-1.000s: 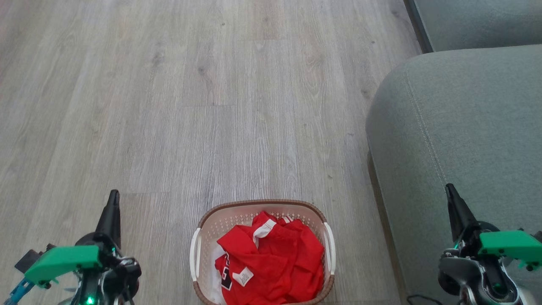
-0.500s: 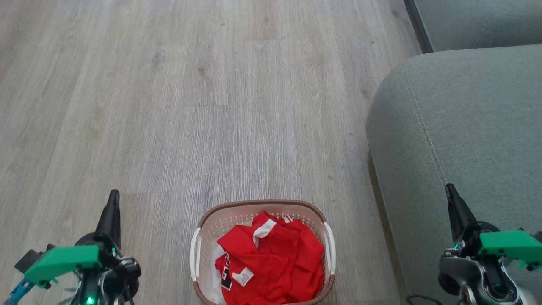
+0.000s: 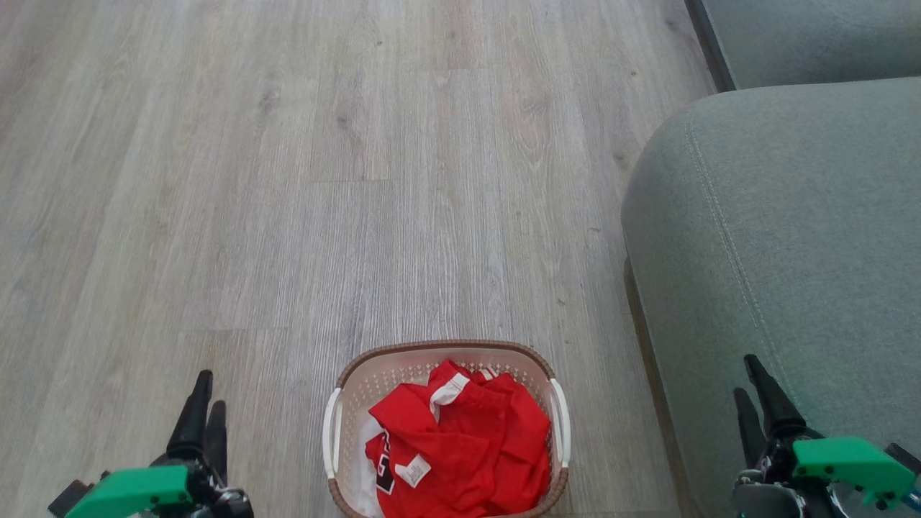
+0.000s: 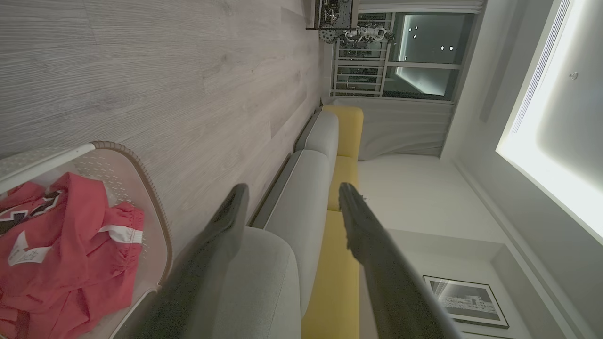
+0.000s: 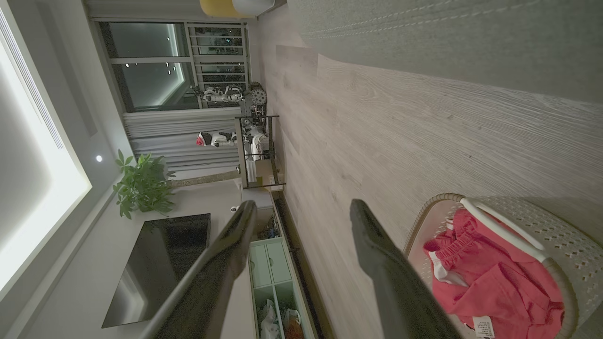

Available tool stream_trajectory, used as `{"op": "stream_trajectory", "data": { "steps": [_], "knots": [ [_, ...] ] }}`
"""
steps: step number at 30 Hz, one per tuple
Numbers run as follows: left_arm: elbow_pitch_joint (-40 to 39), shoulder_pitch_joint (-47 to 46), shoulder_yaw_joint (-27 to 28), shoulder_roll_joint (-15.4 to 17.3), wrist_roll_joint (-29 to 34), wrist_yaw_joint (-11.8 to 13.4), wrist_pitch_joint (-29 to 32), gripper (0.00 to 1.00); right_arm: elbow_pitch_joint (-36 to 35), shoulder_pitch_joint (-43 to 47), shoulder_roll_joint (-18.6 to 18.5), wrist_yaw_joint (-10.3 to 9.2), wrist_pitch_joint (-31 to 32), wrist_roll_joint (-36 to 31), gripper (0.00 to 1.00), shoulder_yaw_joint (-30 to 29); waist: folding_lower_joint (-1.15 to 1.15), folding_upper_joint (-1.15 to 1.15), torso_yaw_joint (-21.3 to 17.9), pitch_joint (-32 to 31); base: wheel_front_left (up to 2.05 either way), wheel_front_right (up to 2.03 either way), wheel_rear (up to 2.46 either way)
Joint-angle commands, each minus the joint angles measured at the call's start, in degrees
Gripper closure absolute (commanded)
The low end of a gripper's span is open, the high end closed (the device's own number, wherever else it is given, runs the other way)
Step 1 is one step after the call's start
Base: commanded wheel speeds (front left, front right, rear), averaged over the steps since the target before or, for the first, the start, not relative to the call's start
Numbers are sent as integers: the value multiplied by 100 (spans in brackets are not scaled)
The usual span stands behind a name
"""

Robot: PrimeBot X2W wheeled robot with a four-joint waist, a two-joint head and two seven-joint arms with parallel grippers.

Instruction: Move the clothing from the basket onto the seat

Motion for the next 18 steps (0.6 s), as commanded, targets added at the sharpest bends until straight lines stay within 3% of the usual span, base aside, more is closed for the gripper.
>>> {"op": "stream_trajectory", "data": {
  "steps": [1,18],
  "knots": [
    [-229,-232,-17,49,74,5,-52,0,-200,-220,-32,5,-63,-45,0,35,0,0,1,-3,0,0,0],
    [-704,-191,-89,61,1028,213,-336,0,-487,-235,-36,12,-349,-927,0,60,0,0,13,-23,0,0,0]
  ]
}}
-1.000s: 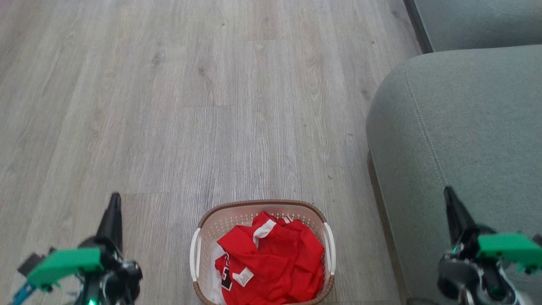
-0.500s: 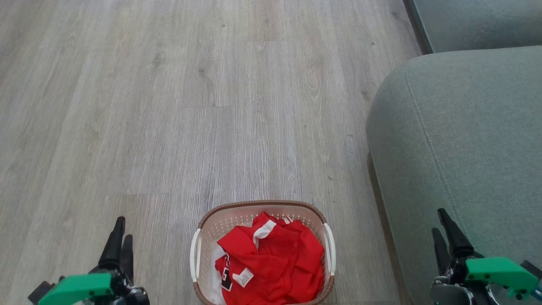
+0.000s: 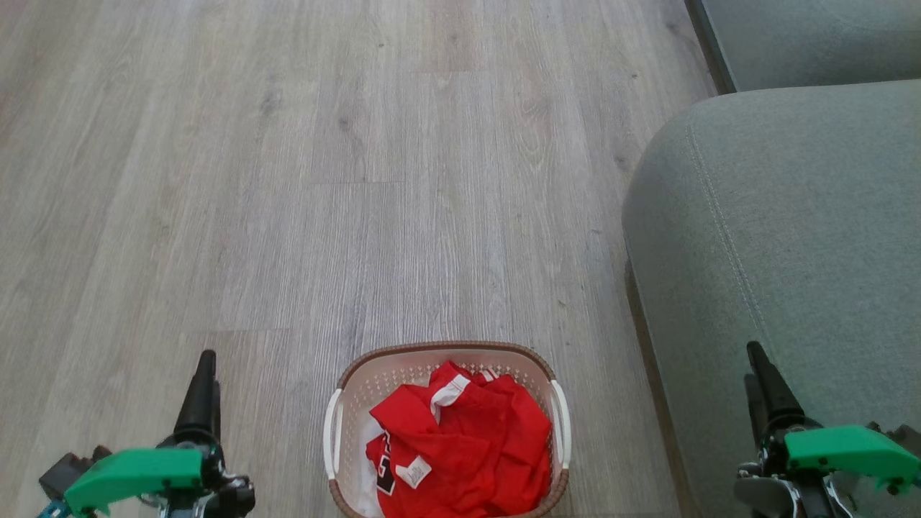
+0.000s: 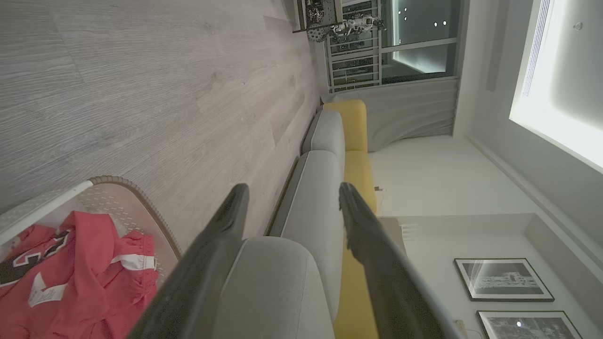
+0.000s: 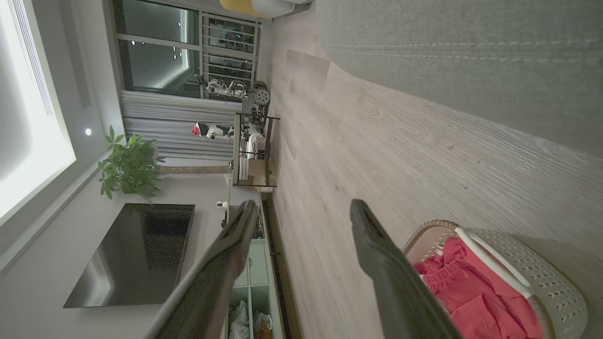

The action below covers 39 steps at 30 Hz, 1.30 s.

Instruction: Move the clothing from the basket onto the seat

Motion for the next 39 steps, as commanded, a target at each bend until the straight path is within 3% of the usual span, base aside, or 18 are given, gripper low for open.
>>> {"op": "stream_trajectory", "data": {
  "steps": [1,14,24,39],
  "knots": [
    [-270,-193,8,61,175,23,-48,0,-254,-233,-36,12,-90,-153,0,20,0,0,2,0,0,0,0],
    [-587,-169,-198,70,1381,188,-249,0,-583,-203,-39,17,-292,-1277,0,217,0,0,6,-8,0,0,0],
    [-732,-101,-395,84,2652,299,-433,0,-762,-166,-42,21,-478,-2264,0,400,0,0,18,-13,0,0,0],
    [-820,41,-605,200,3901,539,-685,0,-828,-118,-46,28,-731,-3480,0,640,0,0,20,-25,0,0,0]
  ]
}}
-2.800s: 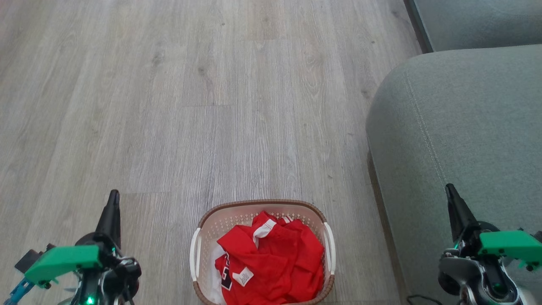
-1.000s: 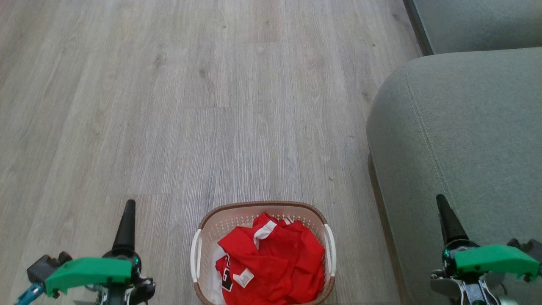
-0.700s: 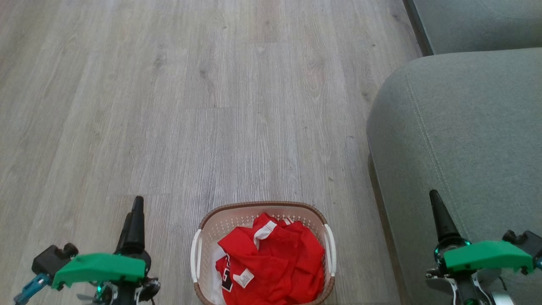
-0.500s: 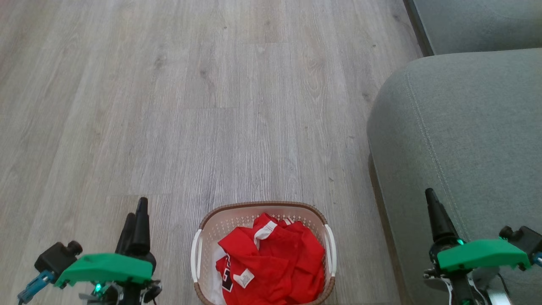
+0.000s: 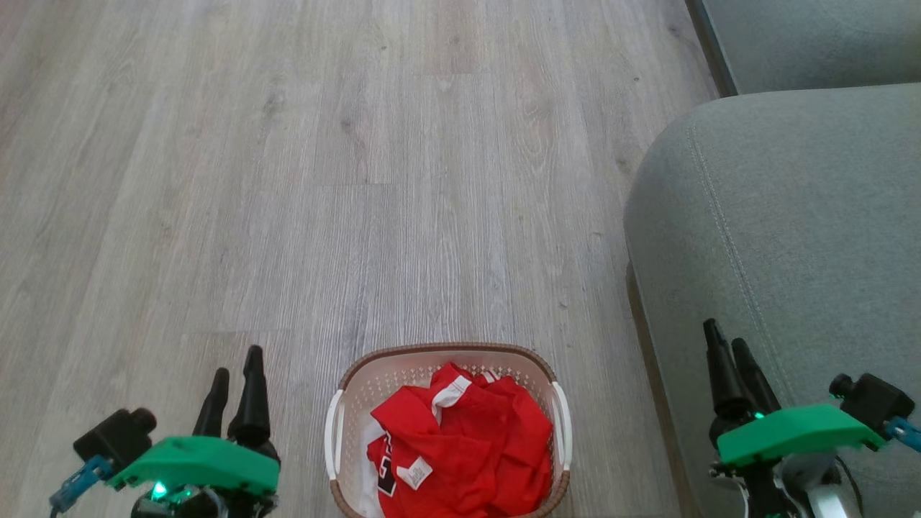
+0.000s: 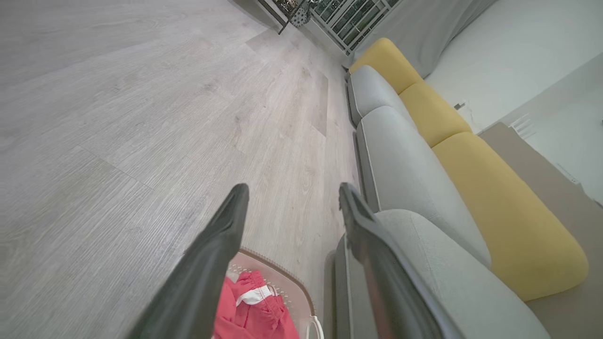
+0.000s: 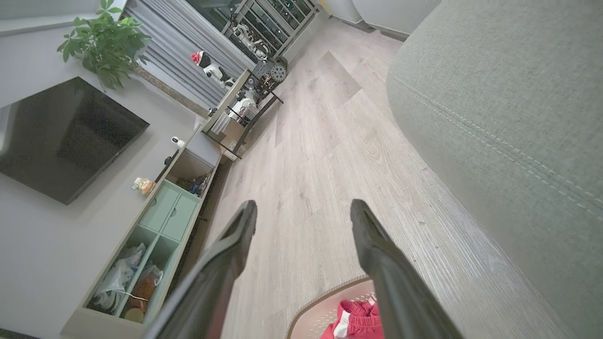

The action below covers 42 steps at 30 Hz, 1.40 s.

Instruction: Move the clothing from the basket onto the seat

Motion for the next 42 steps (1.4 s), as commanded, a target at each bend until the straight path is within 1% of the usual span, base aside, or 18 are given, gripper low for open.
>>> {"op": "stream_trajectory", "data": {
  "steps": [1,13,14,28,38,42],
  "knots": [
    [-239,-143,44,104,234,52,-95,0,-233,-135,-46,27,-93,-214,0,98,0,0,0,-2,0,0,0],
    [-352,-68,-145,236,1110,272,-296,0,-185,-143,-49,32,-296,-974,0,260,0,0,14,-11,0,0,0],
    [-352,-68,-145,236,1110,272,-296,0,-185,-143,-49,32,-296,-974,0,260,0,0,14,-11,0,0,0],
    [-589,-4,-344,328,2088,525,-531,0,-343,-147,-53,37,-532,-1922,0,384,0,0,19,-16,0,0,0],
    [-685,71,-410,322,2705,592,-698,0,-447,-140,-55,41,-701,-2594,0,478,0,0,21,-19,0,0,0],
    [-631,116,-403,303,2918,573,-766,0,-479,-136,-56,43,-769,-2866,0,511,0,0,21,-26,0,0,0]
  ]
}}
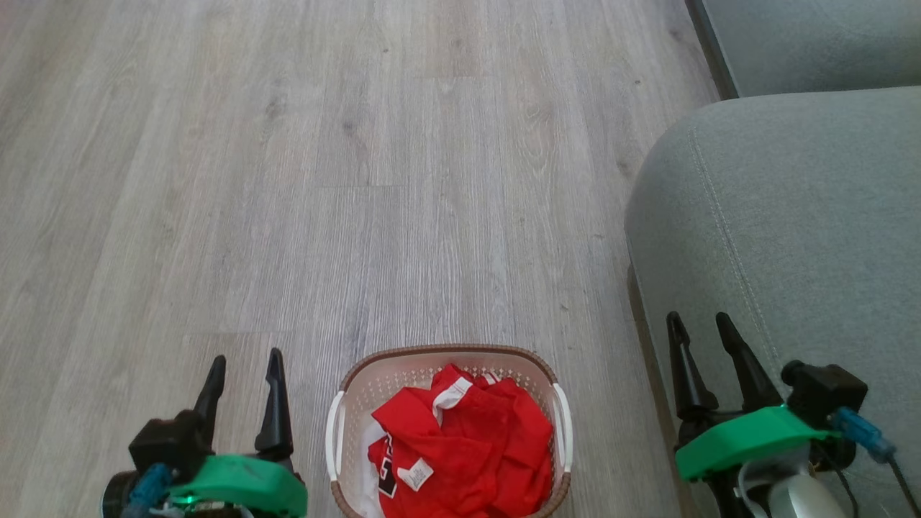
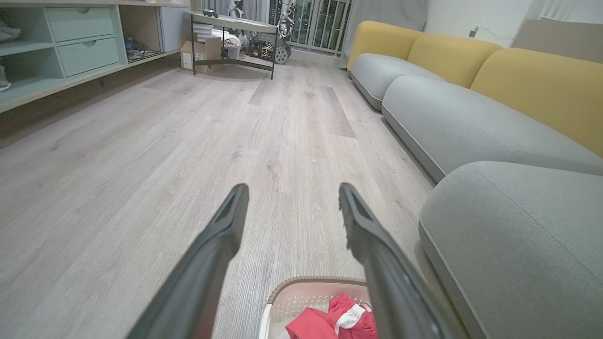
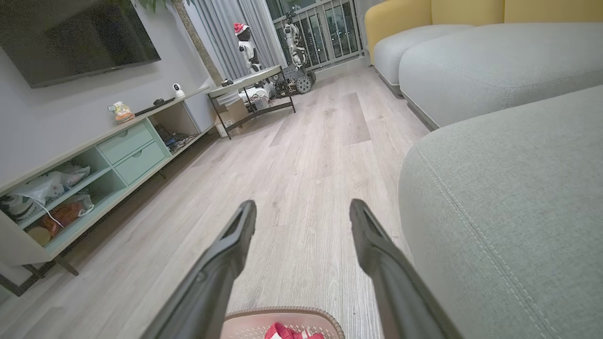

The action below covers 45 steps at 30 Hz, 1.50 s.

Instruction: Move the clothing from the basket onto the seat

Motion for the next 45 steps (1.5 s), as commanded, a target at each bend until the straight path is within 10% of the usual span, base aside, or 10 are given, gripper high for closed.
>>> {"op": "stream_trajectory", "data": {
  "steps": [1,45],
  "knots": [
    [-183,-130,138,44,223,16,-120,0,-253,-136,-55,40,-105,-230,0,144,0,0,1,-6,0,0,0],
    [230,-229,132,-120,1676,-476,-418,0,-514,-107,-60,47,-405,-1455,0,-11,0,0,51,96,0,0,0]
  ]
}}
